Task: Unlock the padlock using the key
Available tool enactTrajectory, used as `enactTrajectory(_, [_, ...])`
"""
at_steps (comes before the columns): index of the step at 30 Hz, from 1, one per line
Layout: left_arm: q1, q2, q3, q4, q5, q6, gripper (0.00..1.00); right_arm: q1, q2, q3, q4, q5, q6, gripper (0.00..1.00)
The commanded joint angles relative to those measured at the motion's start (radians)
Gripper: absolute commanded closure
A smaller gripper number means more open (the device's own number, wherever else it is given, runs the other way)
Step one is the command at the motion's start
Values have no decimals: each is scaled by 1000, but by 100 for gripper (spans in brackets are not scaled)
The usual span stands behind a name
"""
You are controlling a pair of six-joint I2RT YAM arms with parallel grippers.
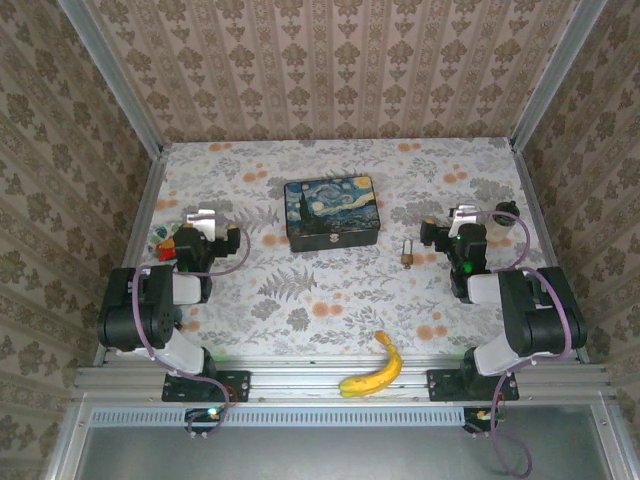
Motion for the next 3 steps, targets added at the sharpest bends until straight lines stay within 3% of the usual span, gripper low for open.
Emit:
enactTrajectory(1, [-4,-8,-1,13,-3,22,0,7,5,18,0,27,-21,0])
enactTrajectory(3, [-4,-7,-1,14,-3,22,0,8,5,17,-1,27,-22,0])
